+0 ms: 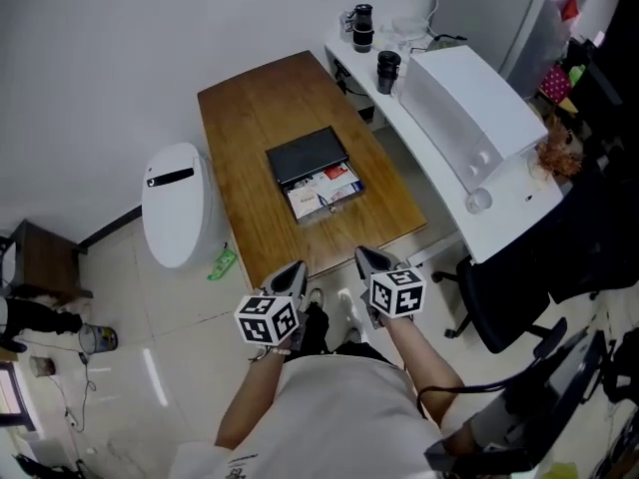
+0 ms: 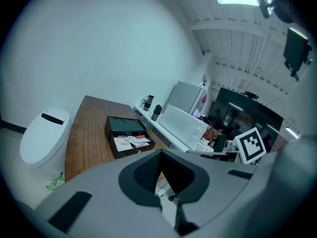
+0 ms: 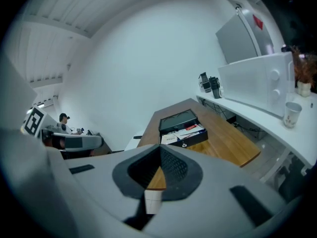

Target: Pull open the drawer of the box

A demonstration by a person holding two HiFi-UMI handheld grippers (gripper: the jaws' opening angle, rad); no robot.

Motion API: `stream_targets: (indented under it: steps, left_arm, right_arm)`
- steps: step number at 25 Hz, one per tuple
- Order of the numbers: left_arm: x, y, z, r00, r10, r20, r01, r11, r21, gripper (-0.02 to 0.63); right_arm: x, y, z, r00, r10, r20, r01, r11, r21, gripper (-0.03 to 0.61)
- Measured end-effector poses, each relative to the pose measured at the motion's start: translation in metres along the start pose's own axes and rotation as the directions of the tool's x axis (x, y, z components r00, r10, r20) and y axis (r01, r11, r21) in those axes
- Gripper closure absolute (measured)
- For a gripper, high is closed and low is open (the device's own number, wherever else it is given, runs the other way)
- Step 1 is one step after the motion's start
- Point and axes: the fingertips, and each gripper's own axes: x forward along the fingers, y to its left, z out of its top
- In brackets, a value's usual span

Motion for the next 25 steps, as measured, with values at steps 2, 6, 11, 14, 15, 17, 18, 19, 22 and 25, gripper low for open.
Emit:
stream_targets:
  steps: [2,6,11,14,15,17,18,19,22,25]
  left_arm:
    - [-0.016,-0.005,0.005,1.000,-0.002,0.010,0.001,0.999,0.033,0.611]
    - [-0.033,-0.006,0.011,1.000,-0.024,0.011,0.023,0.996,0.082,0.611]
    - [-0.043,0.005,0.014,0.996,-0.083,-0.032,0.086,0.990,0.115,0.612]
    - [-0.061,0.021,0.014,0.993,-0.102,-0.057,0.109,0.985,0.132,0.612]
    - [-0.066,0.026,0.014,0.992,-0.105,-0.064,0.113,0.984,0.136,0.611]
    - [-0.073,0.038,0.012,0.991,-0.114,-0.077,0.124,0.983,0.139,0.611]
    - [-0.077,0.043,0.011,0.989,-0.118,-0.085,0.129,0.982,0.141,0.611]
    - [-0.080,0.047,0.010,0.988,-0.123,-0.093,0.136,0.980,0.143,0.611]
    - [-0.093,0.058,0.005,0.984,-0.138,-0.112,0.154,0.977,0.150,0.611]
    - [-0.101,0.069,0.002,0.983,-0.143,-0.117,0.159,0.977,0.140,0.611]
  right_arm:
    - [-0.009,0.013,0.006,0.999,0.016,0.039,-0.016,1.000,0.014,0.589]
    - [-0.026,0.039,0.013,0.995,0.017,0.101,-0.020,0.999,0.027,0.589]
    - [-0.034,0.054,0.009,0.988,-0.051,0.145,0.039,0.996,0.084,0.589]
    - [-0.031,0.072,0.002,0.984,-0.085,0.155,0.069,0.992,0.105,0.589]
    - [-0.028,0.081,0.000,0.983,-0.093,0.160,0.077,0.992,0.102,0.591]
    - [-0.022,0.098,-0.001,0.979,-0.105,0.175,0.088,0.991,0.103,0.591]
    - [-0.018,0.107,-0.002,0.977,-0.111,0.181,0.093,0.990,0.105,0.591]
    - [-0.015,0.116,-0.004,0.976,-0.116,0.186,0.097,0.990,0.107,0.591]
    - [-0.004,0.142,-0.011,0.975,-0.124,0.182,0.107,0.989,0.103,0.591]
    - [0.004,0.160,-0.016,0.976,-0.136,0.171,0.123,0.989,0.082,0.591]
